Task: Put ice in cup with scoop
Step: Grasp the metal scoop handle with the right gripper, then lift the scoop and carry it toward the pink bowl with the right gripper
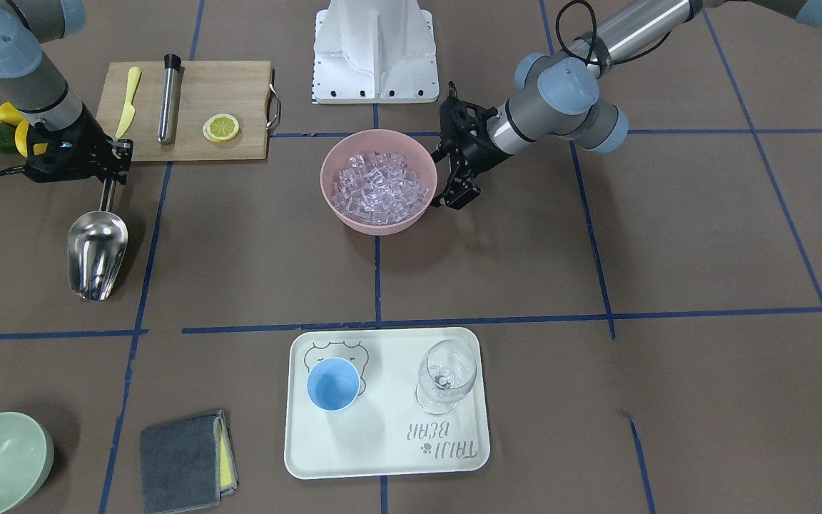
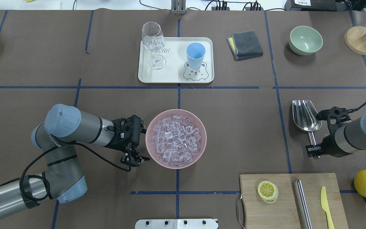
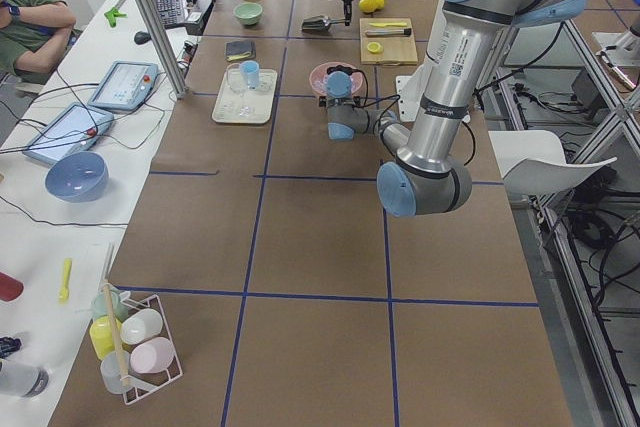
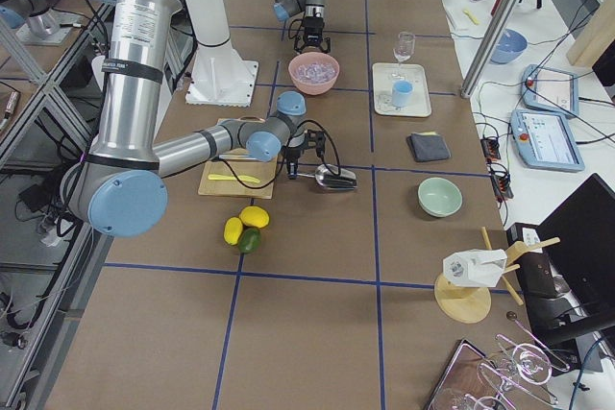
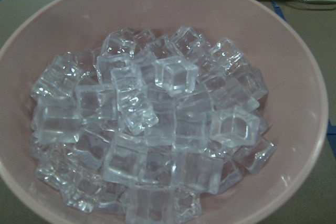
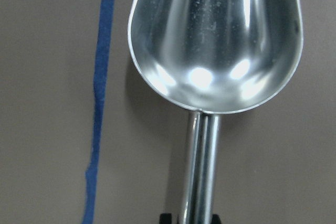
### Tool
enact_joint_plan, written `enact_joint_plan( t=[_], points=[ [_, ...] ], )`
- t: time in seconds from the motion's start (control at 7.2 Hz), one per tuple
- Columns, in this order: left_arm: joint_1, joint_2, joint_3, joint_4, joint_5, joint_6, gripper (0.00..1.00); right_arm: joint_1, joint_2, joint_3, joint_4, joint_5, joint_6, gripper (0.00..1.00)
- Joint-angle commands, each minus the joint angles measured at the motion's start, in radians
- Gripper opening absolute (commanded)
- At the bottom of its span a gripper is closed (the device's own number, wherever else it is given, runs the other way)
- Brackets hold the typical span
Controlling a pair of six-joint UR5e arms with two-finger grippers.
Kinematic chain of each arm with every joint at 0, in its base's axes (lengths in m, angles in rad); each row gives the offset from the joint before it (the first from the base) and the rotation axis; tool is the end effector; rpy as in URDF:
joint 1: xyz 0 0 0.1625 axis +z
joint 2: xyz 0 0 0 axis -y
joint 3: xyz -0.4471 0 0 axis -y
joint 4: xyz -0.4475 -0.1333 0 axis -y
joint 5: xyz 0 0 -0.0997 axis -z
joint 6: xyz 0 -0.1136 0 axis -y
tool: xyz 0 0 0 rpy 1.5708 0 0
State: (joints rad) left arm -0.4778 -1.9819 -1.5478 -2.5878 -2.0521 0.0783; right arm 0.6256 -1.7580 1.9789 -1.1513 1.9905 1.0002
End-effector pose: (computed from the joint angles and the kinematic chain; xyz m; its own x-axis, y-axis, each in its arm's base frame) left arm 0.5922 -0.3975 0.3213 -0.0093 1.0000 0.0010 -0.1462 -0.0024 0.9893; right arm -0.3506 -0.3606 0.5274 0.7293 -0.0817 0.6793 0.0671 0.9966 0.0478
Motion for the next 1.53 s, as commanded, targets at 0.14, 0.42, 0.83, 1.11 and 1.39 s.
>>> enact_joint_plan(
  t=[0.14,0.42,0.83,1.11,1.39],
  points=[
    [0.001,0.000,0.000,0.000,0.001,-0.002,1.00,0.002,-0.003,0.005,-0.001,0.001,-0.009,0.00],
    [-0.001,0.002,0.000,0.000,0.000,0.000,1.00,0.026,-0.006,0.027,-0.001,0.005,-0.038,0.00],
    [0.001,0.002,0.000,0.000,0.000,0.001,1.00,0.054,-0.009,0.113,-0.004,0.014,-0.070,0.00],
    [-0.001,0.003,0.002,0.000,0.001,0.003,1.00,0.089,0.050,0.132,-0.002,0.028,-0.344,0.00],
    [0.001,0.003,0.002,0.000,0.001,0.003,1.00,0.124,0.145,0.139,-0.004,0.073,-0.437,0.00]
  ],
)
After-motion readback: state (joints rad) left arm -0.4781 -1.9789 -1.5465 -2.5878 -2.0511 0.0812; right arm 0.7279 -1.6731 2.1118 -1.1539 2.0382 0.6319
